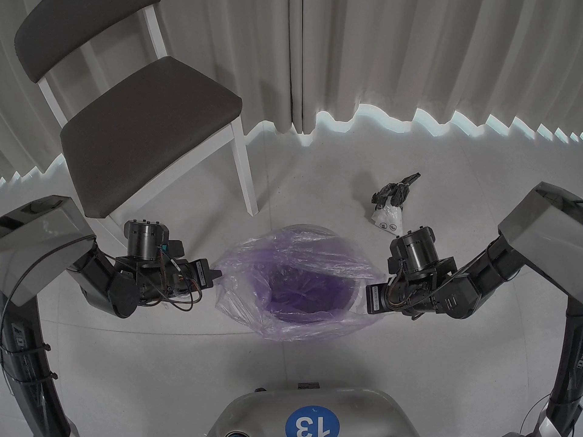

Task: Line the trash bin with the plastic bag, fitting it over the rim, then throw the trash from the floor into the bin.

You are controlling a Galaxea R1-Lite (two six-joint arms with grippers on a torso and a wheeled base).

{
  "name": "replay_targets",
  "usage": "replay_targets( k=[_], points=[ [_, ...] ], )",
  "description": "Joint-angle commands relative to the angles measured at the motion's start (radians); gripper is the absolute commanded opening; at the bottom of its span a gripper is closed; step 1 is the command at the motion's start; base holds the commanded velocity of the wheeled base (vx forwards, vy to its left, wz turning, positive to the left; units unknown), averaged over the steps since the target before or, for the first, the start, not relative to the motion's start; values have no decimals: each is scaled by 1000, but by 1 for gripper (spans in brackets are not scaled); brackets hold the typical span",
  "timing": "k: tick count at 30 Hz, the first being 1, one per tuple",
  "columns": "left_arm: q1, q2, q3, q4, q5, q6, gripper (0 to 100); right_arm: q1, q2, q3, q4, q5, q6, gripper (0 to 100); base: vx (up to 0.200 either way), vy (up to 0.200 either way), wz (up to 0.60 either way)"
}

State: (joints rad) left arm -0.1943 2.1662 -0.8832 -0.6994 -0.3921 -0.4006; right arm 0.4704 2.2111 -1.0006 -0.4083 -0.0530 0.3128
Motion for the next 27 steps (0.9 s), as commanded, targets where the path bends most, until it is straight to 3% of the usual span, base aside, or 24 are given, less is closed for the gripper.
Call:
replay_targets(
  k=[1, 17, 27],
  points=[
    [-2, -9, 6, 3, -1, 20, 0, -15, 35, -9, 0, -1, -1, 0, 0, 0, 0],
    [-8, 161, -60, -127, 1, 55, 0, -38, 139, -53, -26, -1, -6, 0, 0, 0, 0],
    [-1, 184, -95, -198, 1, 45, 0, -46, 165, -58, -138, 1, -8, 0, 0, 0, 0]
  ],
)
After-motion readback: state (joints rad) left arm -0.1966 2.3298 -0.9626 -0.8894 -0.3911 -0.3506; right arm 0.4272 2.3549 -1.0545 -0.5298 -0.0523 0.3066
